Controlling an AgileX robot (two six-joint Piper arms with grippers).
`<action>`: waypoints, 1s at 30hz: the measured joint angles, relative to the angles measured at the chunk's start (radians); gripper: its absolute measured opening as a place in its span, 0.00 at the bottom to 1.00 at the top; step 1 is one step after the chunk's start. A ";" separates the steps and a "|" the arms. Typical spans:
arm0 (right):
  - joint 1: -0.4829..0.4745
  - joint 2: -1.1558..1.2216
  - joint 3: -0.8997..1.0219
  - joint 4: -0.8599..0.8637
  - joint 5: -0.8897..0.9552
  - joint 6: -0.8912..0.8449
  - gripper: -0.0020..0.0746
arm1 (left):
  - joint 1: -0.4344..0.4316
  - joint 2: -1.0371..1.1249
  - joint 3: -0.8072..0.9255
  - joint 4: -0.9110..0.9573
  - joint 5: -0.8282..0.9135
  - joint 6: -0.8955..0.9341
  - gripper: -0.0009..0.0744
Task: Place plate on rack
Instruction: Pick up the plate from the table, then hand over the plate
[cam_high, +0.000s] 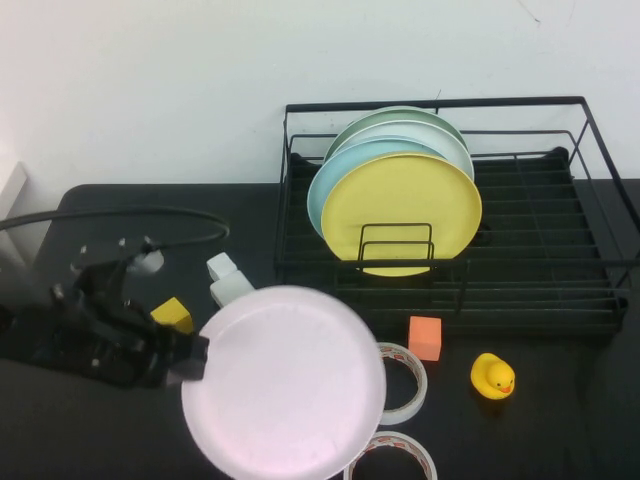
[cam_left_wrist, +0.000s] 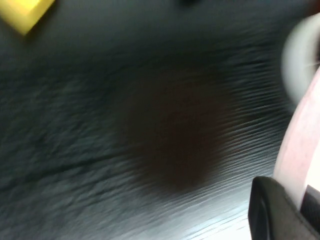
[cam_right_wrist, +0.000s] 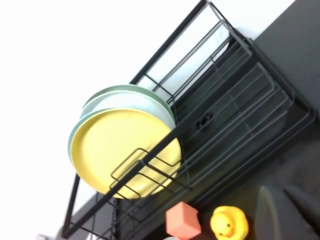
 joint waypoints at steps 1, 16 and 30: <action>0.000 0.000 0.000 0.007 -0.001 -0.005 0.02 | 0.000 -0.022 0.000 -0.023 0.008 0.034 0.01; 0.000 0.045 -0.108 0.232 0.223 -0.443 0.02 | -0.101 -0.400 0.002 -0.305 -0.115 0.371 0.01; 0.000 0.619 -0.642 0.547 0.488 -1.177 0.51 | -0.550 -0.416 0.010 -0.322 -0.471 0.505 0.01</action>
